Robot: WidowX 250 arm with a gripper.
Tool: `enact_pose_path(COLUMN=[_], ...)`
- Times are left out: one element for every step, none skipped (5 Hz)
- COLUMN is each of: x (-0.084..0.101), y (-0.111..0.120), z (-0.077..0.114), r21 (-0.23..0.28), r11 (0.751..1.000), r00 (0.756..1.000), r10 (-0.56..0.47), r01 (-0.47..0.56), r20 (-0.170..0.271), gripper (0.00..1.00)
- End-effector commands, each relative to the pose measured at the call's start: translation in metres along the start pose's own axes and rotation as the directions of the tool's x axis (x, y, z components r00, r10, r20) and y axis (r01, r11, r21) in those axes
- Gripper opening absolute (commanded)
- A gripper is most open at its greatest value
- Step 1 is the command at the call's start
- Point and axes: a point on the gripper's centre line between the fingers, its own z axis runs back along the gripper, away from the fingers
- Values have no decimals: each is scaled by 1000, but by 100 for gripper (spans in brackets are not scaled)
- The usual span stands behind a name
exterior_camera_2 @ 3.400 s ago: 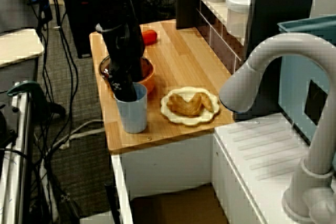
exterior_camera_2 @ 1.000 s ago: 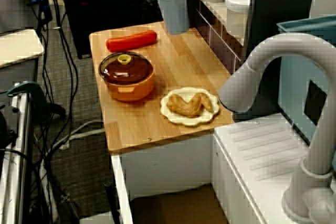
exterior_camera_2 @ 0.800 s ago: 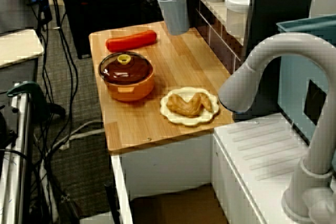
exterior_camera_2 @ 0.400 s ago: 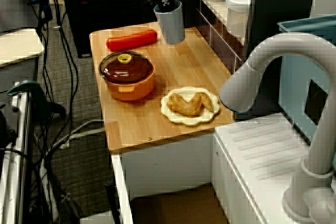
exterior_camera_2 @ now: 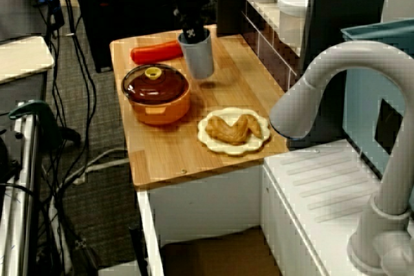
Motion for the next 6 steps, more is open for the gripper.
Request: enact_pose_path(x=[-2,0,3,3,0,-2], y=[5,5,5,6,7,6], z=[7,4,1,0,3,6], r21=[44,36,41,44,26,8], r11=[997,998,999,999,1000,1000], r00=[998,999,999,999,999,999], r10=[-59,-47,-35,-29,-6,-1], r01=[58,47,36,30,6,1], r20=[6,-9,-24,-34,-32,-32], gripper=[0,0,0,100,100,100])
